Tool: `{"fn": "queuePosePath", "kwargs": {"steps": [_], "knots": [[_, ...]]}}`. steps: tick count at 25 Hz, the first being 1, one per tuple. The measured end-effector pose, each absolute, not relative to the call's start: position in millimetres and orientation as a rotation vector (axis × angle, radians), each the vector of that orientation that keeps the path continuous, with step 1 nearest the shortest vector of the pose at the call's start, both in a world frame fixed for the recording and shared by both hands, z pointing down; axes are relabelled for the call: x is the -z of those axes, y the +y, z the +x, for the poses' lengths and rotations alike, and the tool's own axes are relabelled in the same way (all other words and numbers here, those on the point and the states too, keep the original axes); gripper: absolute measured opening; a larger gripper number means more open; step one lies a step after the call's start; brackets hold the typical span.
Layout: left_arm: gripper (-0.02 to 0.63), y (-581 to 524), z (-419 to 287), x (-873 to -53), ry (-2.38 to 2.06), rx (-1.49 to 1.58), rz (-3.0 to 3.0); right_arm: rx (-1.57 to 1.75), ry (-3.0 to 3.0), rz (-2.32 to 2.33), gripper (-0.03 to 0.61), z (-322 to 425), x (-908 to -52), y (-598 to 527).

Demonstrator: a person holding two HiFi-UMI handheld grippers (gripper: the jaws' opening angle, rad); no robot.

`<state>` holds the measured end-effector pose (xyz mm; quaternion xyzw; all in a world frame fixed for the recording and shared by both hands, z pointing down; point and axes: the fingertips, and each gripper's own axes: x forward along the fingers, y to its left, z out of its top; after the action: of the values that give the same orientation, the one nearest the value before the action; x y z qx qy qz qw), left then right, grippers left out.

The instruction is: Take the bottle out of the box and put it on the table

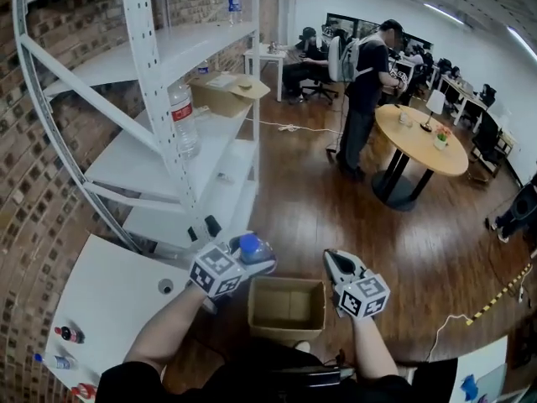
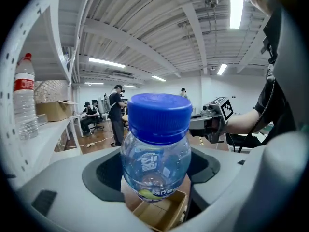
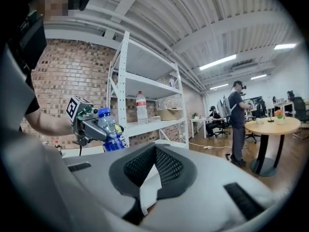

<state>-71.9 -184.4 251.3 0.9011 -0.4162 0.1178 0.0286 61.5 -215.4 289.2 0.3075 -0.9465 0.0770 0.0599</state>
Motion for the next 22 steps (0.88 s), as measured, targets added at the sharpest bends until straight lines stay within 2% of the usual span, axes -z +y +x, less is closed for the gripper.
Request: {"fn": "queuePosePath", "kwargs": {"steps": [9,22], "knots": [[0.362,-113.5,-181.9,-269.8,-1.561,-0.355,2.528,-0.098,-2.88,0.602,0.005,-59.4,-293.2,-156.1],[0.362,43.4,-346.6,-281.3,-2.05,-0.311,2.059,-0.035,-2.946,-0.073,0.005,-253.7,-294.0,-40.4]]}}
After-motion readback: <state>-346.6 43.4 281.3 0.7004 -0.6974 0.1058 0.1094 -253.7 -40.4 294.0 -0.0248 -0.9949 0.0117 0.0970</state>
